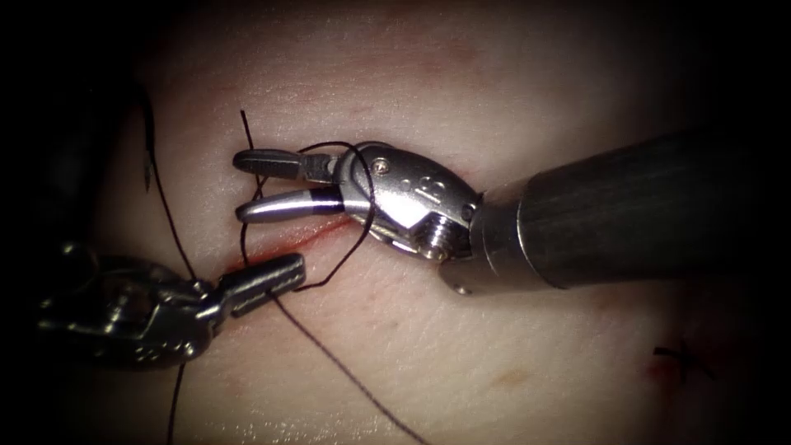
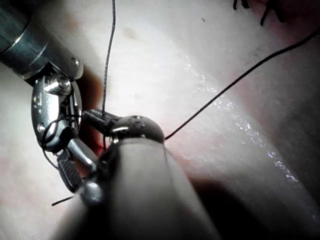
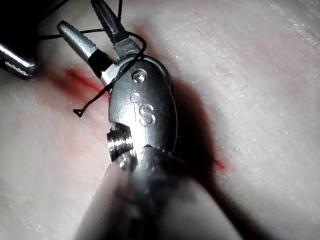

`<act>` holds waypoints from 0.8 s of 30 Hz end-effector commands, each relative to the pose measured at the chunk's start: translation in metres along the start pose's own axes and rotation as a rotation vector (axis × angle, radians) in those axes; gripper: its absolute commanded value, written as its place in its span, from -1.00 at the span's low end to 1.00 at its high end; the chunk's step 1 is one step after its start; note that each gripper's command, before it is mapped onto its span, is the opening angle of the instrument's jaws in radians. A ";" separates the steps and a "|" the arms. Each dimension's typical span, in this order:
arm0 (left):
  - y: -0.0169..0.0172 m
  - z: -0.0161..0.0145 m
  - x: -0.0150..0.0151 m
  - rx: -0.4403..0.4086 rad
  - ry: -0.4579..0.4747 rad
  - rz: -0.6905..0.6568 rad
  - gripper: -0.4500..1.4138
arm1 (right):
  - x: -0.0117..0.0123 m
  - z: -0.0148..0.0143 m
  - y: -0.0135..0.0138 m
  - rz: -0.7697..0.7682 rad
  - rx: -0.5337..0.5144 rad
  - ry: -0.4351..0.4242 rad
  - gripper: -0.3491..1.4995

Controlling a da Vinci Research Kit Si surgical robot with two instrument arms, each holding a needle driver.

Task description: Wound Closure

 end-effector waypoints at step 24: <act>0.0004 0.0003 0.0001 -0.224 0.229 -0.135 -1.00 | -0.0019 0.0007 -0.0008 -0.044 -0.012 -0.028 0.25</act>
